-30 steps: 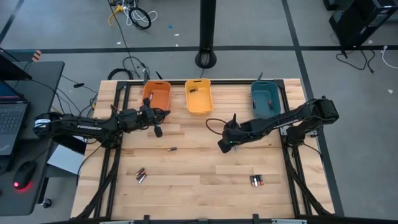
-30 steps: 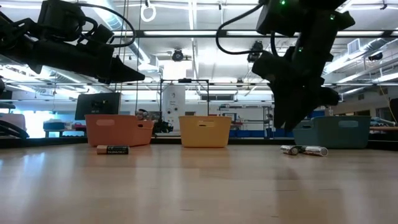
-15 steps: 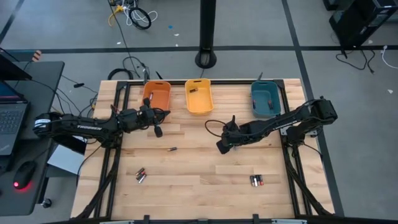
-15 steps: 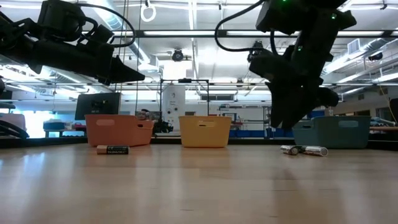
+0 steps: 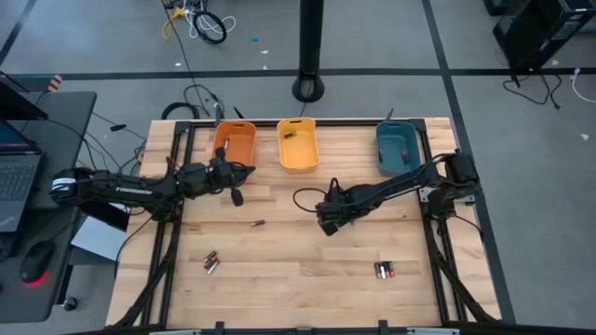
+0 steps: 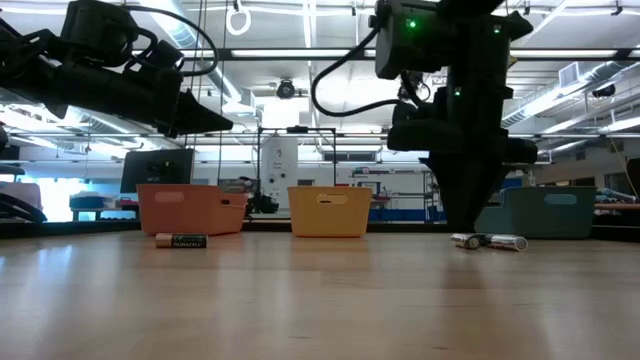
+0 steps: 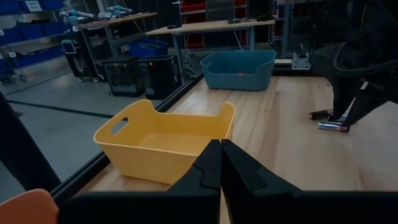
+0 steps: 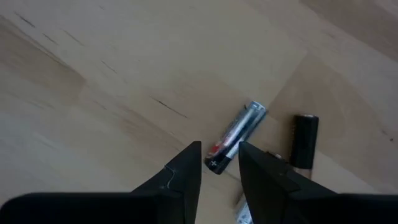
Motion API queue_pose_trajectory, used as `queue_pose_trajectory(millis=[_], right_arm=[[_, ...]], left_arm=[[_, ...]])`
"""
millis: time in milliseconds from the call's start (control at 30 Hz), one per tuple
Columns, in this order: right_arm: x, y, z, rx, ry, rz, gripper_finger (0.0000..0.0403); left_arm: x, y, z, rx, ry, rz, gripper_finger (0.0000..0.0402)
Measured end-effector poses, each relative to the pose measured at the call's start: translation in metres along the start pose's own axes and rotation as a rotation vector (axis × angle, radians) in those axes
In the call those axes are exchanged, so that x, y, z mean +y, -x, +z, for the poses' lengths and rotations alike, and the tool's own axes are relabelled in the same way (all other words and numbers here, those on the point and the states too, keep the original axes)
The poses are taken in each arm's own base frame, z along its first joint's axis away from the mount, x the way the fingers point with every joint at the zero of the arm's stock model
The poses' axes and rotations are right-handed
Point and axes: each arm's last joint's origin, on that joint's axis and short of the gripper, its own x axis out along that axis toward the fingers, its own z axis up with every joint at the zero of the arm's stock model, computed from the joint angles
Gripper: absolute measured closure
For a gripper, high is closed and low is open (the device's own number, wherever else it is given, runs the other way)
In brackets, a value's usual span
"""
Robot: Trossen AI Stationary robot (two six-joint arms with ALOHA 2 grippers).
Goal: Sort batteries
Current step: Put the silver battery into the orange bin
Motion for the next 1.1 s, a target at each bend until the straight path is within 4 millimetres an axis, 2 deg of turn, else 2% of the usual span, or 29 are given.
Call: queue_pose_trajectory(millis=[400,533,767,1100], right_arm=[[0.003,-0.026,0.000,0.031,0.018,-0.049,0.0286],[0.004,-0.026,0.001,0.023,0.073,-0.031,0.0295],[0.006,-0.027,0.003,-0.016,0.153,-0.018,0.0342],[0.010,-0.025,0.010,-0.059,0.266,-0.010,0.0332]], left_arm=[[-0.001,0.000,-0.001,0.015,-0.001,-0.007,0.0392],[-0.001,0.000,-0.001,0.015,-0.001,-0.008,0.0392],[-0.001,0.000,-0.001,0.015,0.000,-0.008,0.0392],[-0.001,0.000,0.000,0.002,0.075,-0.007,0.0392]])
